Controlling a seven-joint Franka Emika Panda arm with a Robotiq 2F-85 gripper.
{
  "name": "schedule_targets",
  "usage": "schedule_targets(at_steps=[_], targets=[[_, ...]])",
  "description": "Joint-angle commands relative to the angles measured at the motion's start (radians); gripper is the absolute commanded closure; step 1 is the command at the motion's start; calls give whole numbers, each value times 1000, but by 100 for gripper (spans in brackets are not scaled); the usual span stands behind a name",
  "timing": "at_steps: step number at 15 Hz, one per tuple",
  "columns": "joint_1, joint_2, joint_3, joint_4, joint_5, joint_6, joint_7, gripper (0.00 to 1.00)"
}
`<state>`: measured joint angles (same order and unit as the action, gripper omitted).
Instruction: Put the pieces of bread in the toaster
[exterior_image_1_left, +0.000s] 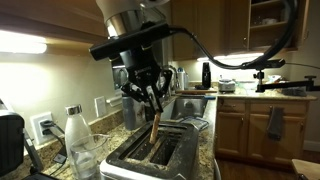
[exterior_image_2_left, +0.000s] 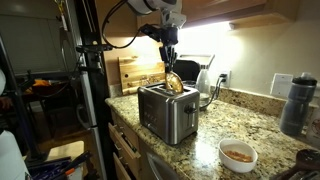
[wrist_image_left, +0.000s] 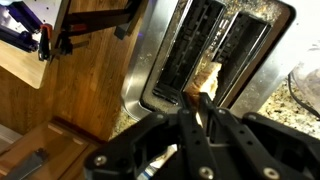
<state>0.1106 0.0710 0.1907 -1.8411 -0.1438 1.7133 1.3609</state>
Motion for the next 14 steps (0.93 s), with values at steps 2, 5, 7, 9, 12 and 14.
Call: schedule_targets(at_steps=[2, 5, 7, 9, 12, 14], targets=[[26, 5, -20, 10, 14, -32, 24, 54], [28, -8, -20, -3, 7, -22, 21, 36], [24, -21, -24, -18, 4, -14, 20, 23], [19, -31, -31, -32, 4, -10, 22, 9], [12, -48, -49, -57, 4, 0, 26, 0], [5, -57, -64, -73, 3, 5, 31, 0]])
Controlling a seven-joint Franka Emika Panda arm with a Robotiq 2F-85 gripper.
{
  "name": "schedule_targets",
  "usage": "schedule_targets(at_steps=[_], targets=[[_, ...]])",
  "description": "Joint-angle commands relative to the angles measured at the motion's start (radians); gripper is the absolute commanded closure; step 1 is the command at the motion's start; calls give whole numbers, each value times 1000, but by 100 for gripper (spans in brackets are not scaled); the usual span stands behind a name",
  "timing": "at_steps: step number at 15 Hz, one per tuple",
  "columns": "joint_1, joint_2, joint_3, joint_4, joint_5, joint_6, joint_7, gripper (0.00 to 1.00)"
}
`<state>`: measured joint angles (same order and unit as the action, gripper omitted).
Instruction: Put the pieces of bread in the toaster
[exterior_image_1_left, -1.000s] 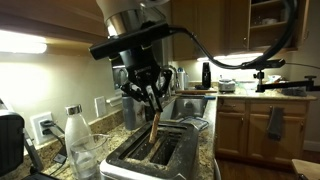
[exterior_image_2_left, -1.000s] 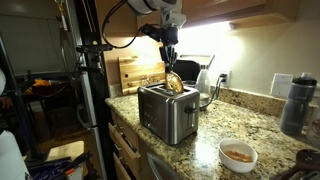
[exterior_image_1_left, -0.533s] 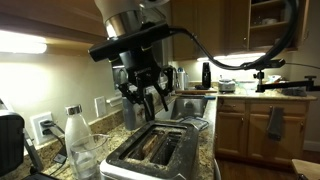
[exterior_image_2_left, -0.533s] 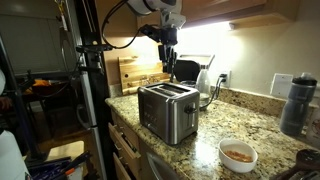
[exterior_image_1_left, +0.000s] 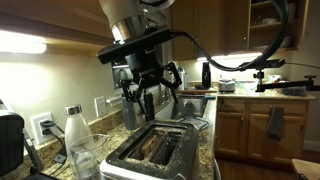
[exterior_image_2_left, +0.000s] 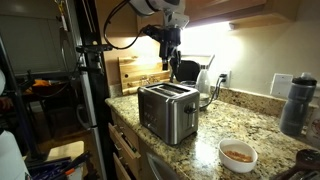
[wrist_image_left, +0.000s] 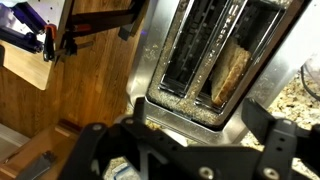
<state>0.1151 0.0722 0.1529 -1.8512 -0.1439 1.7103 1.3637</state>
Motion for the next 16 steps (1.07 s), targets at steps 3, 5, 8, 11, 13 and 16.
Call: schedule_targets(at_steps=[3, 5, 8, 11, 13, 16], targets=[[-13, -82, -54, -99, 3, 19, 38, 0], [-25, -100, -74, -127, -3, 27, 47, 0], [-51, -135, -102, -179, -2, 41, 58, 0], [-80, -171, -126, -233, -8, 48, 67, 0], [-101, -191, -138, -269, -10, 58, 68, 0], [-131, -212, -154, -321, -12, 84, 71, 0]])
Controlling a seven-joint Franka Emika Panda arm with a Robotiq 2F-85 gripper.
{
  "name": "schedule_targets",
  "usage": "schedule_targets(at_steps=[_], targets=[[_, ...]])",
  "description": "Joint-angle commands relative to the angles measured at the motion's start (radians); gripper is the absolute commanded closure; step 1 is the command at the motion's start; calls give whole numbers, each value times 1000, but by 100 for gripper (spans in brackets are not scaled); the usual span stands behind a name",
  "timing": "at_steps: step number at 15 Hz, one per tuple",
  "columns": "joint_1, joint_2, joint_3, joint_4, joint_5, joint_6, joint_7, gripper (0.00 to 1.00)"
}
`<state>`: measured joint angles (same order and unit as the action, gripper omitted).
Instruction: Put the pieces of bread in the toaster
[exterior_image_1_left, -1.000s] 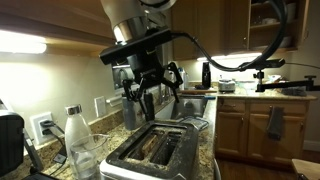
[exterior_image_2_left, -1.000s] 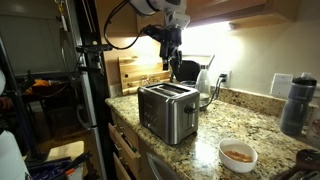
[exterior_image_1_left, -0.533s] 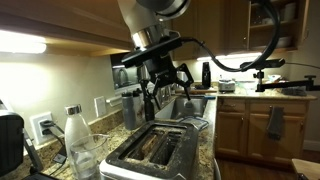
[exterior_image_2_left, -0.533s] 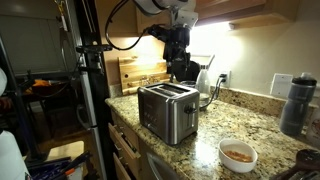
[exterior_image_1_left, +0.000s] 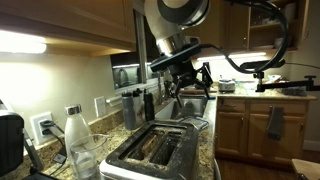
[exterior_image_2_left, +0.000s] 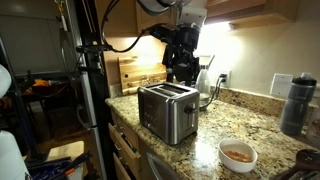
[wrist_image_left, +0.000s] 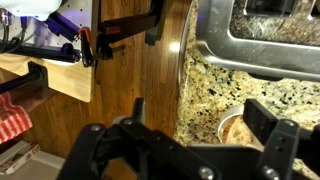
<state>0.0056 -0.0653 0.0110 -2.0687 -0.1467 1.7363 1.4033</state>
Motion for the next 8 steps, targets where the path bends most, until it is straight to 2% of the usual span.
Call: schedule_targets(at_steps=[1, 8], targets=[[-32, -78, -19, -116, -6, 69, 33, 0], [-100, -59, -69, -151, -39, 124, 58, 0]])
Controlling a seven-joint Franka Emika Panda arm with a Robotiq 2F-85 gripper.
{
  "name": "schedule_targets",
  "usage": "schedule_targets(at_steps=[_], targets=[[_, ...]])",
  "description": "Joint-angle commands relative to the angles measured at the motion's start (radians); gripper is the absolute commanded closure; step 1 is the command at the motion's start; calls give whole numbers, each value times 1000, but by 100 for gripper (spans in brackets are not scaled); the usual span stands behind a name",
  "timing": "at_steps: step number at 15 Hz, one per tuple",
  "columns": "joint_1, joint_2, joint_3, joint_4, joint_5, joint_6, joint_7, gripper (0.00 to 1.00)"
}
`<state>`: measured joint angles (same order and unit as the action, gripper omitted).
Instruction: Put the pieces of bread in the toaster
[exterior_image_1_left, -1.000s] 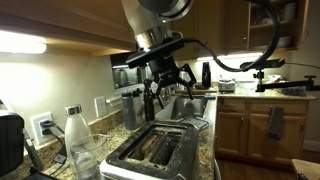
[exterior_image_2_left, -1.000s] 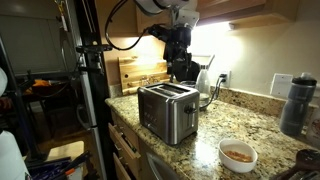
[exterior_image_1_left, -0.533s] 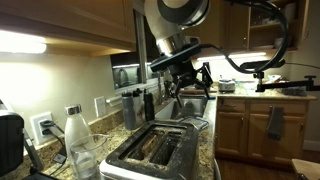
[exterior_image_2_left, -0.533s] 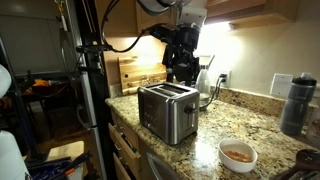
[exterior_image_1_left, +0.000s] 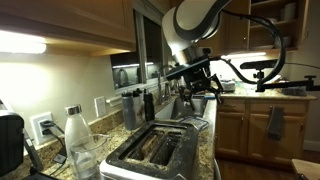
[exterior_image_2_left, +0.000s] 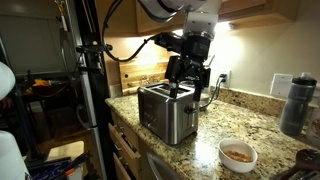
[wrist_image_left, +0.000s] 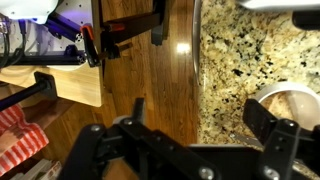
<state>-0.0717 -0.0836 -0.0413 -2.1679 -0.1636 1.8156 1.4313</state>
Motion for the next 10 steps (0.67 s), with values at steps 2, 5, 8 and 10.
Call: schedule_targets(at_steps=[2, 5, 8, 10], targets=[[-36, -33, -32, -56, -30, 83, 18, 0], [-46, -19, -45, -61, -32, 163, -2, 0], [-47, 3, -51, -62, -37, 227, -9, 0], [-48, 19, -54, -60, -40, 258, -11, 0]])
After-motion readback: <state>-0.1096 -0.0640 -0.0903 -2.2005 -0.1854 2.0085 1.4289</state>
